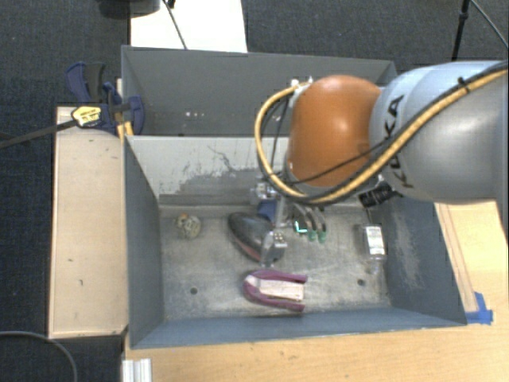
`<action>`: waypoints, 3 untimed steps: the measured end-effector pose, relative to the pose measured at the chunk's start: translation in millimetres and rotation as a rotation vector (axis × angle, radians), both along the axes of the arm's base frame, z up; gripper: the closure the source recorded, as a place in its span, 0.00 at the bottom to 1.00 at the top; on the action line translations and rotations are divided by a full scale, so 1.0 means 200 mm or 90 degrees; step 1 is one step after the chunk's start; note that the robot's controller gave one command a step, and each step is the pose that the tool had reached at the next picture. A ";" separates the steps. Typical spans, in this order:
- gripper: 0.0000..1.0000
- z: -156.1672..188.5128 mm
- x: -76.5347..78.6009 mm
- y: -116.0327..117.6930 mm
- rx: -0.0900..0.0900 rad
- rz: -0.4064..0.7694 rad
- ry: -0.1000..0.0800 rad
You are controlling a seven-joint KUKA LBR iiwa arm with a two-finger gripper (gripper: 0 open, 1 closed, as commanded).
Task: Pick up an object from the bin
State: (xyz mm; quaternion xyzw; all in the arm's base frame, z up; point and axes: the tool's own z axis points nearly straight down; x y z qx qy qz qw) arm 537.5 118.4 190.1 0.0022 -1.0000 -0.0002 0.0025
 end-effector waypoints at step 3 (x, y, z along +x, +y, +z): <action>0.00 -0.45 0.18 -0.09 0.000 -0.200 -0.008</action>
Offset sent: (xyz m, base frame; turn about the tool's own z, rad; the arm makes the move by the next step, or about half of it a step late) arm 0.0313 -0.0086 -0.1201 0.0514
